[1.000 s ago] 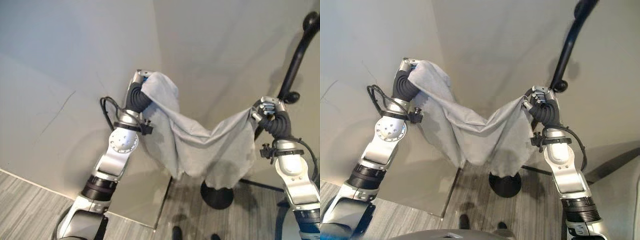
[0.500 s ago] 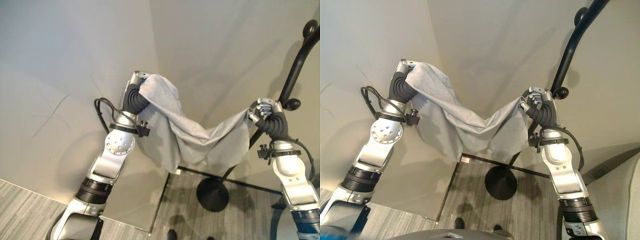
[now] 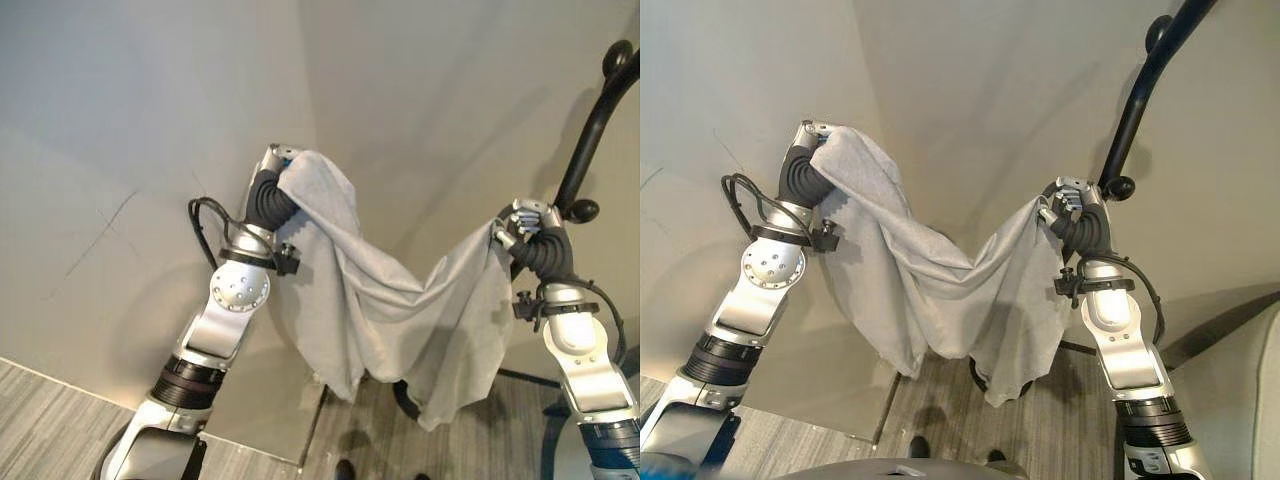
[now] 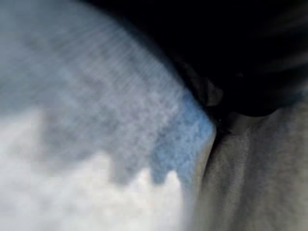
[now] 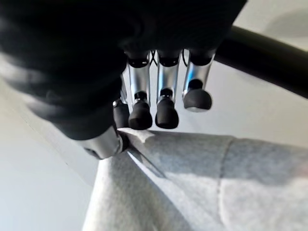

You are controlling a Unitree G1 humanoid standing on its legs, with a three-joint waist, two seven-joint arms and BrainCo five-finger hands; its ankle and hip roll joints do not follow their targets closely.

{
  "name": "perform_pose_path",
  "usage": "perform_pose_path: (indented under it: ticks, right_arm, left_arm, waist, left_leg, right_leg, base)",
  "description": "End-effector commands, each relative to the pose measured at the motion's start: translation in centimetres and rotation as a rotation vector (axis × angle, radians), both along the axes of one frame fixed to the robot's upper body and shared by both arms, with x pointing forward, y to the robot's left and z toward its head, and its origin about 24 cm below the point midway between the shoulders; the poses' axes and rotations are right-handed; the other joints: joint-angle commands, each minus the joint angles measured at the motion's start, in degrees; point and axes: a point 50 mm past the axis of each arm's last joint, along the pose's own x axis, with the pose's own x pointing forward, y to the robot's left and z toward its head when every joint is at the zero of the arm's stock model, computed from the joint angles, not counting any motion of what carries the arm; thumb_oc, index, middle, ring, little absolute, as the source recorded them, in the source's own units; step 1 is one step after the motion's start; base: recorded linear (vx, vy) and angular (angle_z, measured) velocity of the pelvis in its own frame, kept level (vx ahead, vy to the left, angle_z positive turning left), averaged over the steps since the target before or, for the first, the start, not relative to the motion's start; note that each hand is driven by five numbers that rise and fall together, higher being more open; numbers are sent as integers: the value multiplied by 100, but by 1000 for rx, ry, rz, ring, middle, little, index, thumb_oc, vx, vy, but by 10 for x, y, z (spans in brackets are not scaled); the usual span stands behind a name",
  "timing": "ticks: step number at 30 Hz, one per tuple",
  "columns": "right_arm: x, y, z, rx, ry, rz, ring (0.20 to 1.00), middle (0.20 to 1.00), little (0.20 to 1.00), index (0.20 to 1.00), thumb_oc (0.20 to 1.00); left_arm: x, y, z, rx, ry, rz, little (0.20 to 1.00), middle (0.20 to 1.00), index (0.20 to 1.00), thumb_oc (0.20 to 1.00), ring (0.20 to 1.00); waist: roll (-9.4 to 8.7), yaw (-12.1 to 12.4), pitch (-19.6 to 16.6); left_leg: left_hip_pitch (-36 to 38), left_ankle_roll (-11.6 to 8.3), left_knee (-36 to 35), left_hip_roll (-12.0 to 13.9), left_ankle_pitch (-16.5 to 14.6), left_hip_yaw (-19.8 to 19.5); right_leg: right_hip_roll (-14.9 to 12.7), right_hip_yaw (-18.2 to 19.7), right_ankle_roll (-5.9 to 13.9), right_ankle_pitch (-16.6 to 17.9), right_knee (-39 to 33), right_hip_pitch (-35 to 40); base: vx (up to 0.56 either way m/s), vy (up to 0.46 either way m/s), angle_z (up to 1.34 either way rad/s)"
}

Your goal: Hang the clothes on the sofa on the clothes rack.

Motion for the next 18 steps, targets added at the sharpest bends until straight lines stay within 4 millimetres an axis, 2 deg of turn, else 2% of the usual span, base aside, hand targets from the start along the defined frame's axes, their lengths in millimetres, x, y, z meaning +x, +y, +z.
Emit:
perform_pose_path:
  ticks: [1,6,12,15,18]
  right_arm:
    - [0,-4,23,3,-120,2,200,200,200,200,200]
    - [-5,-6,14,9,-91,-2,200,200,200,200,200]
    - [-11,-13,2,18,-39,-23,200,200,200,200,200]
    - [-13,-14,-2,21,-22,-25,200,200,200,200,200]
    - [-14,-16,-8,26,3,-34,200,200,200,200,200]
  left_arm:
    - [-1,14,26,31,-122,39,200,200,200,200,200]
    - [-2,13,26,51,-122,32,200,200,200,200,200]
    - [-1,7,21,66,-100,-1,200,200,200,200,200]
    - [-2,6,20,68,-98,-9,200,200,200,200,200]
    - [-2,3,17,72,-86,-24,200,200,200,200,200]
  waist:
    - [-60,76,-286]
    - [-47,-43,-259]
    - [-73,-324,-199]
    - [-77,-366,-187]
    - [-66,-506,-163]
  left_leg:
    - [502,-155,69,244,-732,268]
    - [615,-111,69,230,-853,342]
    - [777,-33,69,236,-955,610]
    - [854,-6,69,230,-1001,747]
    - [999,38,69,219,-1071,980]
  right_leg:
    - [-494,-93,448,413,381,-518]
    - [-504,-7,496,398,456,-570]
    - [-448,357,551,455,572,-738]
    - [-421,495,574,458,625,-790]
    - [-372,715,615,495,711,-890]
  base:
    - [16,41,-2]
    - [2,46,-4]
    - [-31,33,-27]
    - [-16,25,-50]
    - [-6,38,-55]
